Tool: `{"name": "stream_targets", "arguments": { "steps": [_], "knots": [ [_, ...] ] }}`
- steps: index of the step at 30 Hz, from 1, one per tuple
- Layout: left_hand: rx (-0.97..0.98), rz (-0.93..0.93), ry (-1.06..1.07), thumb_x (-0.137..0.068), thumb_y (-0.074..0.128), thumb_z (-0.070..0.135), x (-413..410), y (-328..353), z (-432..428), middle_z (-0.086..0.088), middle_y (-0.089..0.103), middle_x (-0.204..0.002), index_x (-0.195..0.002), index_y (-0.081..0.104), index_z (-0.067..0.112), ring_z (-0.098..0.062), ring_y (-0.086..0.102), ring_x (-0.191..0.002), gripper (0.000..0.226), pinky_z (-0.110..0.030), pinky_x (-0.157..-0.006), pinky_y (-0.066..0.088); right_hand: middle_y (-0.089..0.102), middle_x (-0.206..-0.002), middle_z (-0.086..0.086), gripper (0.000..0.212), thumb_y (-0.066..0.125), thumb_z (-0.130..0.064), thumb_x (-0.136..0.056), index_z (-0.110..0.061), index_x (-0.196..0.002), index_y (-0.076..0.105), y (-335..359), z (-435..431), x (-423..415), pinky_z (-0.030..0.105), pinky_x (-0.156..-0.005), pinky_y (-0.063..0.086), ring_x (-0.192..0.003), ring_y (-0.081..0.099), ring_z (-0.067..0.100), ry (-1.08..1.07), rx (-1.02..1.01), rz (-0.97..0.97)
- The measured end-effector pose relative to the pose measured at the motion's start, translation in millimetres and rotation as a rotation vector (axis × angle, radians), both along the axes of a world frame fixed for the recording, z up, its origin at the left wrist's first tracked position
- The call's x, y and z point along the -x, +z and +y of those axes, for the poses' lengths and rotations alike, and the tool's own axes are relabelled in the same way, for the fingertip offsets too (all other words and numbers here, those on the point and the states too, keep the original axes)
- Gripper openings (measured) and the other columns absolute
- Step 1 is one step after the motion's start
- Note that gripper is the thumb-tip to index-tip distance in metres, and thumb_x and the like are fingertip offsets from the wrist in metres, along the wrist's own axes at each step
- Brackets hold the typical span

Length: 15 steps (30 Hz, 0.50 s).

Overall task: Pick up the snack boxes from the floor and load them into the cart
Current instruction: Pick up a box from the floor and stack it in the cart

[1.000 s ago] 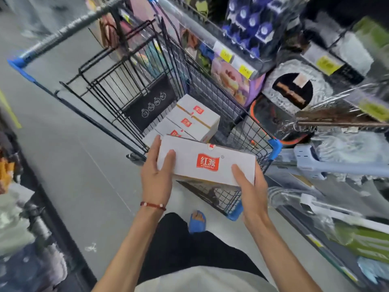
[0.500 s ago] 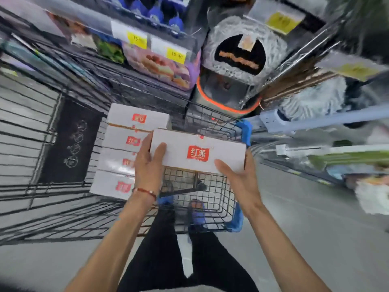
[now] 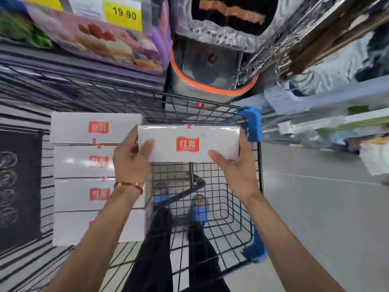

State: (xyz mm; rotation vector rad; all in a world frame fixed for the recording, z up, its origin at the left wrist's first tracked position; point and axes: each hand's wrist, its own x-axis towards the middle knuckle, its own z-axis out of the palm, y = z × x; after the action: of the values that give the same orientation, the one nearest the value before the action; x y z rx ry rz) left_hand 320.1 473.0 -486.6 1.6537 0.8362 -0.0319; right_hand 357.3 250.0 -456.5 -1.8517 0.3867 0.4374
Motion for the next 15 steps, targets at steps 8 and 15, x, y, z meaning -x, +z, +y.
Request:
{"name": "stream_targets", "arguments": {
  "steps": [8,15],
  "knots": [
    [-0.25,0.089,-0.075,-0.09,0.068,0.024,-15.3,-47.4,-3.2,0.011,0.074,-0.094,-0.117,0.07,0.024,-0.023,0.07,-0.094,0.027,-0.044,-0.09,0.056,0.068,-0.131,0.002,0.074,0.08,0.006,-0.083,-0.015,-0.147,0.048,-63.6,4.3,-18.6,0.044,-0.105,0.056,-0.119,0.067,0.014,-0.001,0.036,0.006],
    [-0.362,0.28,-0.168,-0.095,0.062,0.022,-33.1,-49.8,-17.1,-0.01,0.062,-0.136,-0.154,0.035,0.022,-0.033,0.056,-0.125,0.065,-0.038,-0.104,0.044,0.064,-0.138,0.003,0.072,0.078,0.001,-0.087,-0.015,-0.15,0.047,-79.2,9.0,-29.3,0.036,-0.107,0.054,-0.124,0.063,0.01,-0.041,0.033,-0.019]
  ]
}}
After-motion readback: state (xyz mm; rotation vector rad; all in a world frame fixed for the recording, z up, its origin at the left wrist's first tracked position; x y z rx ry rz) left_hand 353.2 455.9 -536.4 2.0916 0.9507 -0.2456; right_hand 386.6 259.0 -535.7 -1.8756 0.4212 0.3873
